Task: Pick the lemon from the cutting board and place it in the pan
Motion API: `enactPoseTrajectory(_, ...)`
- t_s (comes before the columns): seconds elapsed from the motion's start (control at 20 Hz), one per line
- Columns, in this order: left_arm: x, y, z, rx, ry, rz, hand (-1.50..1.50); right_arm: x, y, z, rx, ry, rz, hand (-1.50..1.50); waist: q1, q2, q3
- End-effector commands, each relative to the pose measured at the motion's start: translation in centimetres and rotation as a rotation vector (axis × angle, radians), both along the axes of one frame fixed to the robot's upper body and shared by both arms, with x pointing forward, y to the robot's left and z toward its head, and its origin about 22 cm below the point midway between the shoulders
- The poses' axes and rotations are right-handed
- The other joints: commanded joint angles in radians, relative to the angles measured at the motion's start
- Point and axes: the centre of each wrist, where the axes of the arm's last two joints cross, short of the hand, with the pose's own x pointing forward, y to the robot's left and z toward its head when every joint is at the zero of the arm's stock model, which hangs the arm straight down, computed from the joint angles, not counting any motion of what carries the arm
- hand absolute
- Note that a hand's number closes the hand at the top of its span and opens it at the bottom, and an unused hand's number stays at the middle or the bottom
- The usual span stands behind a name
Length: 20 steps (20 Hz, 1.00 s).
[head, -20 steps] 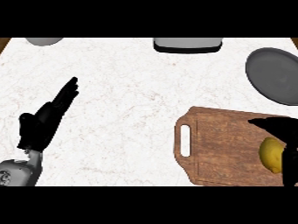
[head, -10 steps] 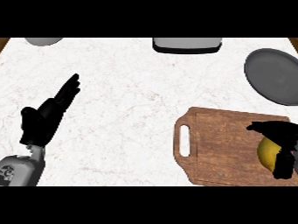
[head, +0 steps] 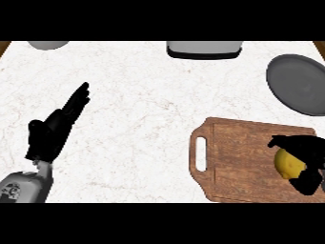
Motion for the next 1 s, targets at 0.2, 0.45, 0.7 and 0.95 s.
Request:
enactPoseTrajectory(0.2,-1.3,0.9,-0.8,-0.004,0.008,0.013,0.0,-2.7,1.8,1.4,0.148,-0.204,0.044,1.5,-0.015,0.004,0.013)
enactPoseTrajectory(0.45,-1.3,0.5,-0.9,-0.008,0.02,0.035,0.0,-6.2,5.6,1.7,0.361,-0.569,0.068,1.5,-0.042,-0.005,0.015)
enactPoseTrajectory(0.7,-0.6,1.8,0.5,-0.02,0.011,0.042,0.0,-9.5,6.0,4.9,0.416,-0.83,0.083,1.5,-0.045,-0.003,0.014)
enactPoseTrajectory(0.95,-1.6,1.5,-0.3,-0.007,0.012,0.024,0.0,-10.9,4.6,8.7,0.474,-1.137,0.093,1.5,-0.036,-0.001,0.014)
